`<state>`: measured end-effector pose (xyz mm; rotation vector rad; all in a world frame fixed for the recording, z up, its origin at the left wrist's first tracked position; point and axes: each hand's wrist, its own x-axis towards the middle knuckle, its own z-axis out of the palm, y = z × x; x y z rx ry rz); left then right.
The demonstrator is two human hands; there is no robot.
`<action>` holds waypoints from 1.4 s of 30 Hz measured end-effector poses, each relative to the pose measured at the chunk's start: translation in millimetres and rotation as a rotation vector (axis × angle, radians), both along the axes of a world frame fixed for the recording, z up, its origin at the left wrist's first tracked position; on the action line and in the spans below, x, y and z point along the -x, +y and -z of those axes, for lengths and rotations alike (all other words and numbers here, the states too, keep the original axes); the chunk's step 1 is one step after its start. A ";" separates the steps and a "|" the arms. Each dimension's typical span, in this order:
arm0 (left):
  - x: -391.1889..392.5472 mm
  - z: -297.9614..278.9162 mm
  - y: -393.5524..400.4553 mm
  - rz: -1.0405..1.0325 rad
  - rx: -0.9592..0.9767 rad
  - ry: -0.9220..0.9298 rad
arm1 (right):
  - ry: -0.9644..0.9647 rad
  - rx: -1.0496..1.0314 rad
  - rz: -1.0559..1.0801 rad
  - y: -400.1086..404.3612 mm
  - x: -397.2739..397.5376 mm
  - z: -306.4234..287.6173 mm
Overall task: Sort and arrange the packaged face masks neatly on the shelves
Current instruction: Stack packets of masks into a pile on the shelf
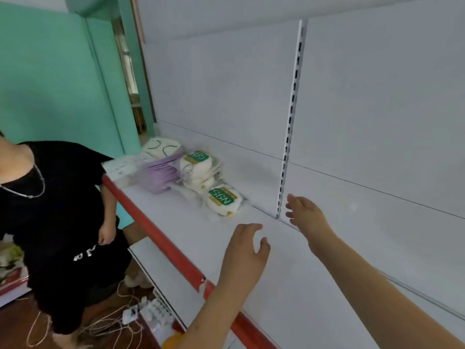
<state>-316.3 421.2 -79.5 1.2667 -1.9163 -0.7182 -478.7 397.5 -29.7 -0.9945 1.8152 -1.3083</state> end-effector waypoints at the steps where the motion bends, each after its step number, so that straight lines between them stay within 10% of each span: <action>1: -16.7 2.4 -24.3 -0.062 -0.022 0.040 | -0.070 -0.052 -0.009 -27.2 -14.6 5.6; 6: -70.8 11.8 -129.2 -0.370 -0.272 0.271 | -0.515 -0.185 0.005 -119.2 -61.8 29.3; 11: -79.7 17.2 -191.3 -0.383 -0.636 0.522 | -0.635 -0.199 0.052 -166.8 -83.5 48.5; 18: -72.5 16.8 -195.8 -0.290 -0.594 0.655 | -0.611 -0.215 -0.035 -163.7 -79.8 51.1; 27: -6.0 -31.4 -118.3 0.119 -0.411 0.752 | -0.437 -0.083 -0.307 9.0 20.2 11.1; 33: 126.0 -70.7 -22.8 0.704 -0.293 0.428 | -0.214 0.221 0.255 191.2 111.8 -21.3; 42: 311.4 -70.0 213.0 1.286 -0.246 0.121 | -0.021 0.020 0.764 493.9 175.9 5.6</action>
